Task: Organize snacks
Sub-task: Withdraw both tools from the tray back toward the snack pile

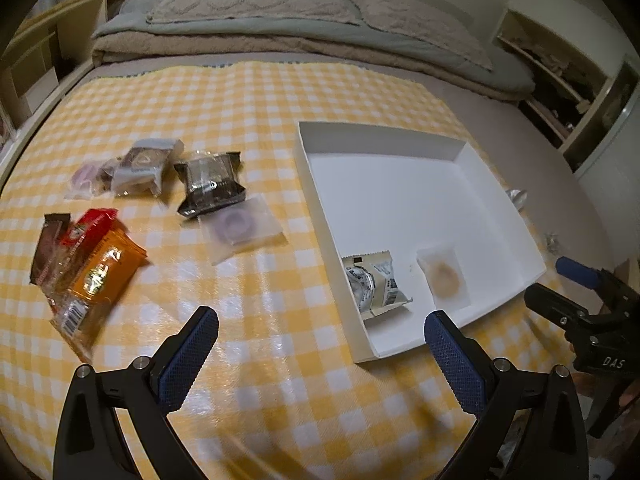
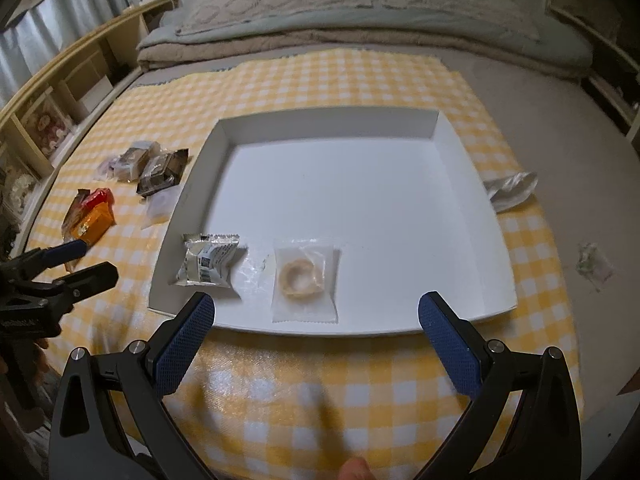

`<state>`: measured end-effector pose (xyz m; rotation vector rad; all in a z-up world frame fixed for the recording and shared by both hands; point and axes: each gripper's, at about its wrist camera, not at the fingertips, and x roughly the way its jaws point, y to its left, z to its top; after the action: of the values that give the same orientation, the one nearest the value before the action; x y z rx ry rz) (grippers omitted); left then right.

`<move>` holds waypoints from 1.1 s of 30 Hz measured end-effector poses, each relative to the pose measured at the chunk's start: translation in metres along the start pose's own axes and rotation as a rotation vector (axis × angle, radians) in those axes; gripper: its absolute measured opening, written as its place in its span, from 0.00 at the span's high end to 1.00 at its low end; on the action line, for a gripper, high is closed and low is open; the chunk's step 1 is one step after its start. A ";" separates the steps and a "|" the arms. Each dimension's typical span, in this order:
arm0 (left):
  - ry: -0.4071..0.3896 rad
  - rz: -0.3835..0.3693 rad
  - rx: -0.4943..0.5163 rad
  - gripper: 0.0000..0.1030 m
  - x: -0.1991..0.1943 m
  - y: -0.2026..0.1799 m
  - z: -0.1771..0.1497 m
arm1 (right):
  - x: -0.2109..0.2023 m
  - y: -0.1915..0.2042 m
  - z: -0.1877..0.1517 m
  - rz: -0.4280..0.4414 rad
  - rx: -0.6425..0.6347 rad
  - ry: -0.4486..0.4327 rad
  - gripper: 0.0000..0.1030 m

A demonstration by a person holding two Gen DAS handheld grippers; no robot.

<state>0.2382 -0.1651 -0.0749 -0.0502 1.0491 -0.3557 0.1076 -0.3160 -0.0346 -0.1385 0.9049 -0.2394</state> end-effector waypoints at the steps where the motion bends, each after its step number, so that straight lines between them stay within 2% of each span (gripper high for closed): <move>1: -0.009 0.001 0.005 0.00 -0.005 0.000 -0.001 | -0.002 0.001 0.000 0.000 -0.003 -0.006 0.00; 11: -0.093 0.015 0.042 0.00 -0.060 0.006 -0.007 | -0.044 0.028 0.007 0.010 -0.044 -0.129 0.00; 18: -0.173 0.038 0.053 0.00 -0.117 0.024 -0.005 | -0.070 0.053 0.023 0.019 -0.098 -0.223 0.00; 24: -0.251 0.082 0.061 0.00 -0.175 0.053 -0.004 | -0.086 0.084 0.045 0.048 -0.128 -0.293 0.00; 33: -0.291 0.153 0.046 0.00 -0.237 0.113 -0.011 | -0.083 0.144 0.067 0.098 -0.180 -0.324 0.00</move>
<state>0.1530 0.0165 0.0948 0.0194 0.7512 -0.2257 0.1320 -0.1542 0.0382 -0.2905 0.6076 -0.0406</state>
